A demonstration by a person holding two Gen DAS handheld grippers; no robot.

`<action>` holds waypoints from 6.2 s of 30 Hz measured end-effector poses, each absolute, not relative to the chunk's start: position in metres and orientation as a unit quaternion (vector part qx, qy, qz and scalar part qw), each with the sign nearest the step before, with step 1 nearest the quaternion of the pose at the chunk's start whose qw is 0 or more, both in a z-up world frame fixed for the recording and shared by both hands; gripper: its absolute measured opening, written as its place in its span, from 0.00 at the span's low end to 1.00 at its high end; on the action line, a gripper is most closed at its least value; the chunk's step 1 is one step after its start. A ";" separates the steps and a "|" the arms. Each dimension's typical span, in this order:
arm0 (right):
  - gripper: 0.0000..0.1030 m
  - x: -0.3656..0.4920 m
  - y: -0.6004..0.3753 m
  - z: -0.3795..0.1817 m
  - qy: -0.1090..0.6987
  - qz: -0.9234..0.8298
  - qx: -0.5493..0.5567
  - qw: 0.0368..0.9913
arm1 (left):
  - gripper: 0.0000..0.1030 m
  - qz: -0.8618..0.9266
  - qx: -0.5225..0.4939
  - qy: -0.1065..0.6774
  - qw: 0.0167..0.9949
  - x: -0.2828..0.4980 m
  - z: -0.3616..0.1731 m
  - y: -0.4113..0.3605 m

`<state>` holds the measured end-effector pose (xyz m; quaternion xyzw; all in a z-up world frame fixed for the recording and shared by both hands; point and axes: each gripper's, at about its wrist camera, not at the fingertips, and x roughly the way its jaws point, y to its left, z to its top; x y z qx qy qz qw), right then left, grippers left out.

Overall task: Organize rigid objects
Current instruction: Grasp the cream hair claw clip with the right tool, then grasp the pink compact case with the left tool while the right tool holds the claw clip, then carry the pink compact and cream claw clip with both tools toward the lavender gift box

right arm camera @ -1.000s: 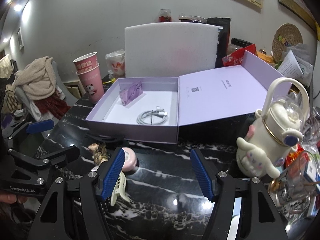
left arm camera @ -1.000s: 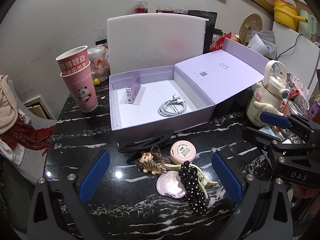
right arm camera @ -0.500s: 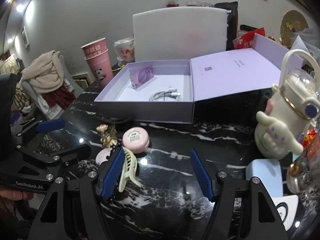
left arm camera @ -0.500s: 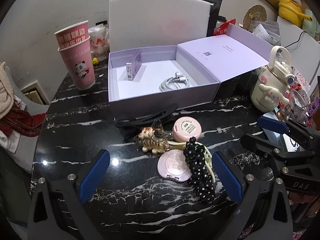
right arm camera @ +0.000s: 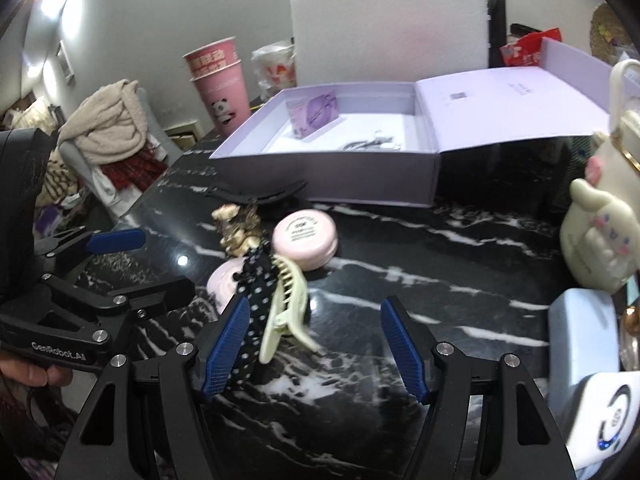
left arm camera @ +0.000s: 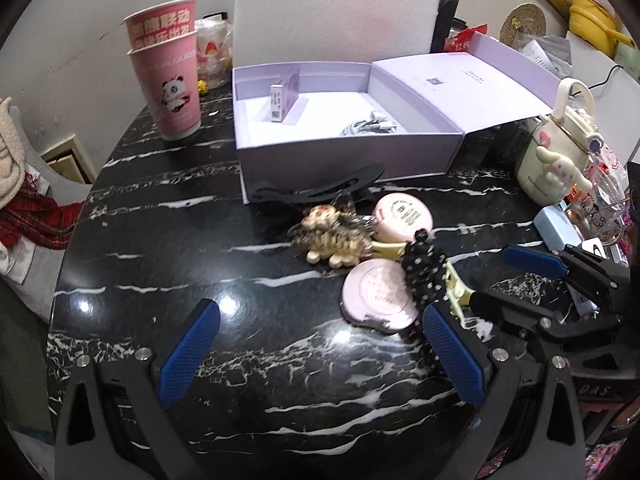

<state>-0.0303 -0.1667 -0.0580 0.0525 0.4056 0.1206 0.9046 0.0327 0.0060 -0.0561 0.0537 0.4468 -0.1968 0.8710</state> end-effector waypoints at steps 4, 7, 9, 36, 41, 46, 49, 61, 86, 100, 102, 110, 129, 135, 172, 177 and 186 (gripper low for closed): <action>0.65 -0.028 -0.159 -0.065 0.411 0.137 0.048 0.900 | 1.00 -0.190 0.050 0.454 0.869 0.034 -0.063 0.012; 0.57 -0.026 -0.154 -0.067 0.412 0.147 0.048 0.898 | 1.00 -0.187 0.046 0.459 0.867 0.035 -0.067 0.015; 0.54 -0.024 -0.149 -0.067 0.409 0.155 0.041 0.898 | 1.00 -0.183 0.048 0.461 0.867 0.036 -0.069 0.017; 0.16 -0.013 -0.133 -0.065 0.374 0.200 -0.018 0.905 | 1.00 -0.197 0.074 0.465 0.860 0.036 -0.080 0.003; 0.32 -0.003 -0.132 -0.067 0.377 0.199 -0.014 0.904 | 1.00 -0.187 0.060 0.468 0.861 0.038 -0.080 0.011; 0.40 0.003 -0.143 -0.066 0.378 0.202 0.015 0.903 | 1.00 -0.188 0.039 0.466 0.864 0.039 -0.078 0.018; 0.40 0.000 -0.154 -0.065 0.370 0.188 0.019 0.909 | 1.00 -0.198 0.045 0.462 0.863 0.038 -0.078 0.013; 0.40 -0.008 -0.189 -0.073 0.389 0.154 0.055 0.907 | 0.92 -0.269 0.104 0.440 0.851 0.041 -0.084 -0.026; 0.40 0.014 -0.183 -0.077 0.405 0.184 0.030 0.895 | 0.53 -0.321 0.155 0.416 0.836 0.047 -0.087 -0.049; 0.40 0.019 -0.167 -0.073 0.407 0.214 -0.022 0.888 | 0.53 -0.280 0.118 0.430 0.850 0.039 -0.088 -0.027; 0.40 0.017 -0.162 -0.074 0.409 0.219 -0.028 0.885 | 0.53 -0.277 0.114 0.431 0.851 0.039 -0.088 -0.024; 0.23 0.018 -0.155 -0.081 0.425 0.191 -0.052 0.883 | 0.53 -0.255 0.119 0.420 0.863 0.033 -0.089 -0.018; 0.22 0.005 -0.153 -0.081 0.419 0.184 -0.059 0.887 | 0.53 -0.218 0.093 0.416 0.878 0.024 -0.092 -0.007; 0.20 0.000 -0.160 -0.077 0.414 0.174 -0.048 0.892 | 0.53 -0.223 0.076 0.424 0.874 0.026 -0.089 -0.006; 0.19 -0.010 -0.153 -0.029 0.368 0.120 -0.168 0.907 | 0.53 -0.241 0.043 0.360 0.900 0.029 -0.038 -0.012; 0.19 -0.002 -0.155 -0.022 0.364 0.120 -0.161 0.910 | 0.53 -0.237 0.044 0.351 0.905 0.033 -0.032 -0.009; 0.19 0.009 -0.158 -0.009 0.349 0.123 -0.143 0.918 | 0.53 -0.234 0.053 0.336 0.911 0.048 -0.013 -0.009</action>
